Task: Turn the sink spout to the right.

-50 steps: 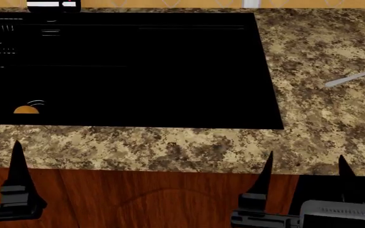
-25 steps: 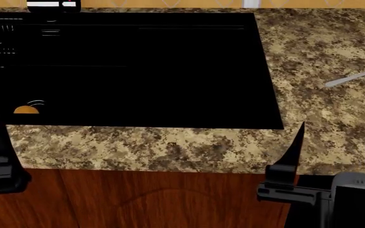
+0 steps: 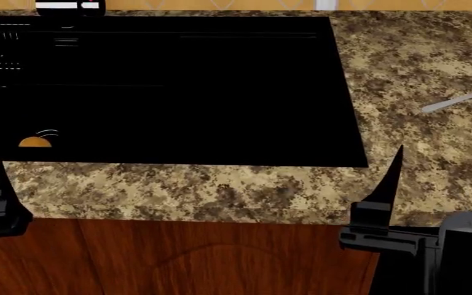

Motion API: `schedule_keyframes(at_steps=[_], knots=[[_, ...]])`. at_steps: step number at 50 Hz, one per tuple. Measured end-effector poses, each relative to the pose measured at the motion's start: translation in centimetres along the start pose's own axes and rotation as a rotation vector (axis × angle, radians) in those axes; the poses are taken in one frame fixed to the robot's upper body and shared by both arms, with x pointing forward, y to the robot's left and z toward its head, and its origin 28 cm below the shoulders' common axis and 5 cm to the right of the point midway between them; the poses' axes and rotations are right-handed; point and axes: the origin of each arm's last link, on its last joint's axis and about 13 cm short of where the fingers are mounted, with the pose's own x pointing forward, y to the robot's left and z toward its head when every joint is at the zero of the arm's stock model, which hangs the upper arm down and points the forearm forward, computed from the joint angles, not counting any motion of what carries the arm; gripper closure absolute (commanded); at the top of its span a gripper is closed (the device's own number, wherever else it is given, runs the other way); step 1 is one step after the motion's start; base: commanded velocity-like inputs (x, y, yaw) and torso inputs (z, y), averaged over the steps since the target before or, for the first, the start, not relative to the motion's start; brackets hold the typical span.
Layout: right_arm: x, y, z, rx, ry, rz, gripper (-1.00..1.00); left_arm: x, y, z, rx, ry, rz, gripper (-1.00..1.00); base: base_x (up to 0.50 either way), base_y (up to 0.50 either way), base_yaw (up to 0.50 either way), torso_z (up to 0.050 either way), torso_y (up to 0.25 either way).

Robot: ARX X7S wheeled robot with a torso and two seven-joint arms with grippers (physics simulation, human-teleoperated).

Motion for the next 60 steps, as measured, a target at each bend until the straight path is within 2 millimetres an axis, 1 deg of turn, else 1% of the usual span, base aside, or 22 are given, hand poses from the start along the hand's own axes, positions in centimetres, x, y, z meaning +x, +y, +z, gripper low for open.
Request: schedule_keyframes(at_steps=[21, 31, 60], knots=[[-0.16, -0.02, 0.09, -0.001, -0.019, 0.012, -1.0, 0.18, -0.08, 0.2, -0.014, -0.017, -0.008, -1.0, 0.07, 0.42, 0.0, 0.0, 0.0], [-0.26, -0.05, 0.08, 0.002, -0.016, 0.017, -1.0, 0.29, -0.1, 0.46, -0.02, -0.03, -0.017, -1.0, 0.22, 0.29, 0.0, 0.0, 0.0], [-0.5, -0.14, -0.09, 0.008, -0.007, 0.016, -1.0, 0.39, -0.22, 0.78, -0.021, -0.043, -0.029, -1.0, 0.46, 0.04, 0.0, 0.0, 0.0]])
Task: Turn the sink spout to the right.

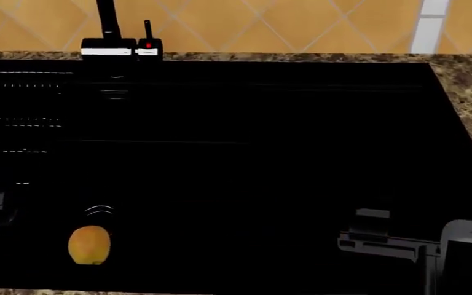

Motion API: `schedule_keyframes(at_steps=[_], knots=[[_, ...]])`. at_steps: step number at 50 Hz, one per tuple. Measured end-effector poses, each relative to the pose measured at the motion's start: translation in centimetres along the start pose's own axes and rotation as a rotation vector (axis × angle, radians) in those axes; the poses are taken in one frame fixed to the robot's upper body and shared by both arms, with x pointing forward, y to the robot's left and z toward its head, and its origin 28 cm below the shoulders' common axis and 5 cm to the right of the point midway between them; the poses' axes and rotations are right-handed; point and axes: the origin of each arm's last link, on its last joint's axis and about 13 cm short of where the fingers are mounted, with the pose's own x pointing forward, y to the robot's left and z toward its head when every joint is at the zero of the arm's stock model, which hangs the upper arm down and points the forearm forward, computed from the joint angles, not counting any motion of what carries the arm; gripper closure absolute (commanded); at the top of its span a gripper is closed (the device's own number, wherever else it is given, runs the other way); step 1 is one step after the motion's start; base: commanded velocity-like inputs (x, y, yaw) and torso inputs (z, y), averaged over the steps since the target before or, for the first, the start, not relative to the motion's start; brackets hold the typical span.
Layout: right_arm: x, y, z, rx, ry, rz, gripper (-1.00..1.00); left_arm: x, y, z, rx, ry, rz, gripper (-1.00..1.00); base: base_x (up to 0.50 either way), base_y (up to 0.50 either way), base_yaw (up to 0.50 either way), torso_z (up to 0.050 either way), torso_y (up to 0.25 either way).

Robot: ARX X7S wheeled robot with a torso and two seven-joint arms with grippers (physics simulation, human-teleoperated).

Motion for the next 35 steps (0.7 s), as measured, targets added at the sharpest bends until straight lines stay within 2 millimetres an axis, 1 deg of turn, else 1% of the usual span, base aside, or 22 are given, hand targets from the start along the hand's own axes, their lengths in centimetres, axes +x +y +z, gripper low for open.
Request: schedule_keyframes(at_steps=[6, 19, 35], knots=[[-0.03, -0.07, -0.03, -0.001, 0.003, -0.003, -1.0, 0.07, -0.07, 0.07, 0.0, -0.001, -0.002, -1.0, 0.37, 0.11, 0.0, 0.0, 0.003], [-0.09, -0.08, -0.07, -0.001, 0.008, -0.007, -1.0, 0.19, -0.16, 0.19, 0.002, -0.004, -0.006, -1.0, 0.1, 0.29, 0.0, 0.0, 0.0], [-0.21, -0.11, -0.25, -0.003, 0.012, -0.012, -1.0, 0.1, -0.15, 0.25, 0.004, -0.005, -0.005, -1.0, 0.05, 0.14, 0.0, 0.0, 0.0]])
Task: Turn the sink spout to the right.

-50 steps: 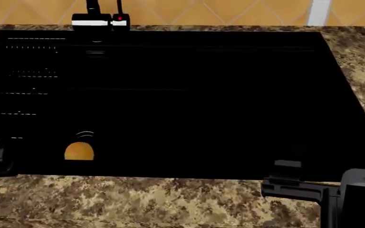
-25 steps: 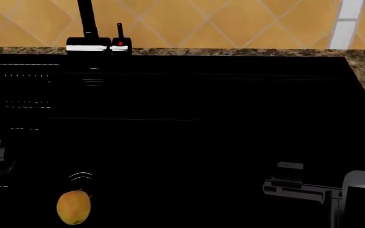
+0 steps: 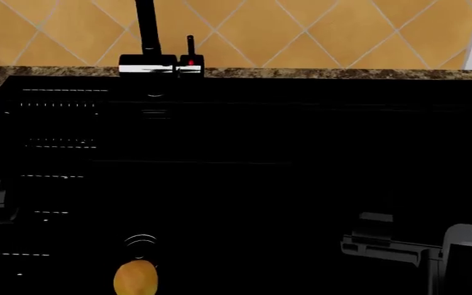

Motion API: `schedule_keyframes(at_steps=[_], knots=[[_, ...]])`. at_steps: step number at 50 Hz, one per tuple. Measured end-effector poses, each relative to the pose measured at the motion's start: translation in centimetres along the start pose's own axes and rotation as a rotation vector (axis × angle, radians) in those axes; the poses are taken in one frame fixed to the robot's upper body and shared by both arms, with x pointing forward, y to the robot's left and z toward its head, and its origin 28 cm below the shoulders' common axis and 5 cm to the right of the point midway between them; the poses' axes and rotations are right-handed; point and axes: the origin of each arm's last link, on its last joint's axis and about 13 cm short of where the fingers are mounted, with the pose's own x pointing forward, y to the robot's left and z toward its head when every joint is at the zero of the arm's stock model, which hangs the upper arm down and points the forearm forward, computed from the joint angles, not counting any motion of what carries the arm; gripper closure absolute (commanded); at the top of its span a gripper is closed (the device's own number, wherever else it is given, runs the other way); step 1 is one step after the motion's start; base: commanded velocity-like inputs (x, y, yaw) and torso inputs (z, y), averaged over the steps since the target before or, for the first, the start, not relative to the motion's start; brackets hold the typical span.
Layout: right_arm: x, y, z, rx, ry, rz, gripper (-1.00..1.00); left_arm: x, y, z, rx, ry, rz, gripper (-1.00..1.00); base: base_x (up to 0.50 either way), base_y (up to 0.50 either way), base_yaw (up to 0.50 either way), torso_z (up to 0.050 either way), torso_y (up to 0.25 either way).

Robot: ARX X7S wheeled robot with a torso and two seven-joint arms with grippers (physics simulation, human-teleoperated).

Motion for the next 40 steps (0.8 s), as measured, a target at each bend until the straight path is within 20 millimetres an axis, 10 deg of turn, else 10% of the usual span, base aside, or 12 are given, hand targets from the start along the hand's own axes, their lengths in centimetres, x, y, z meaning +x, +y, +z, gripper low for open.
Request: schedule_keyframes(at_steps=[40], knots=[[-0.12, 0.06, -0.15, -0.002, 0.005, 0.007, -1.0, 0.15, -0.01, 0.08, -0.002, -0.002, -0.002, -1.0, 0.1, 0.25, 0.0, 0.0, 0.0]])
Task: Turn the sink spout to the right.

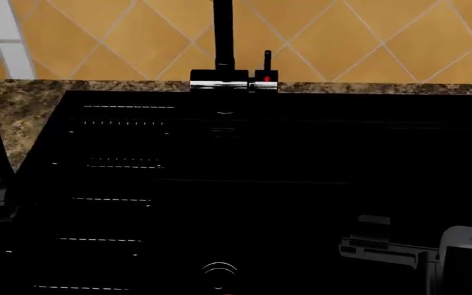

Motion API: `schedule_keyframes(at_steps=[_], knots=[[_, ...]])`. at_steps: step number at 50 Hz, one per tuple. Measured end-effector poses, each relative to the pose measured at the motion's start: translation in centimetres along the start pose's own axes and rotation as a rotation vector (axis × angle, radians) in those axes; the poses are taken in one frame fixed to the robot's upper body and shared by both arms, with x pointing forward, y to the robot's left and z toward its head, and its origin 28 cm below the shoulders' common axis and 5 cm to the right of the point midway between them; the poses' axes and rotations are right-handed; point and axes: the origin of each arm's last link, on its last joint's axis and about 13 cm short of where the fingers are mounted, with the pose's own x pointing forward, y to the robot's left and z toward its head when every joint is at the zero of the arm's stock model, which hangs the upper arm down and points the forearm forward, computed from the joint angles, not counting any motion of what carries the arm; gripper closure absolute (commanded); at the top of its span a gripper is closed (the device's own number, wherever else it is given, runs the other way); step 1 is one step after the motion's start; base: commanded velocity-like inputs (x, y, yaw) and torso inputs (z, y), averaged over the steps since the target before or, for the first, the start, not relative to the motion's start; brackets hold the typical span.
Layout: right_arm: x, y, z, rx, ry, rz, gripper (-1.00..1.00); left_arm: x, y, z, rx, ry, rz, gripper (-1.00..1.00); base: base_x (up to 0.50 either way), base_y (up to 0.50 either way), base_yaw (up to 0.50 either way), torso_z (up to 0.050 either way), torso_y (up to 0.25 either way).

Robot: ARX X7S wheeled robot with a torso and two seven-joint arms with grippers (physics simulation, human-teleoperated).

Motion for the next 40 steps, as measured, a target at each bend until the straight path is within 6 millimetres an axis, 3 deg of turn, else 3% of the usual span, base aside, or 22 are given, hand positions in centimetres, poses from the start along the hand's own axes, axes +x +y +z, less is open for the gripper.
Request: schedule_keyframes(at_steps=[21, 40], knots=[[-0.07, 0.03, -0.02, 0.009, 0.002, 0.002, -1.0, -0.08, 0.02, -0.03, 0.0, 0.001, 0.001, -1.0, 0.17, 0.04, 0.0, 0.0, 0.0], [-0.09, 0.07, 0.0, 0.015, 0.003, 0.0, -1.0, 0.02, -0.04, -0.06, -0.004, 0.001, -0.003, -1.0, 0.0, 0.0, 0.0, 0.0, 0.0]])
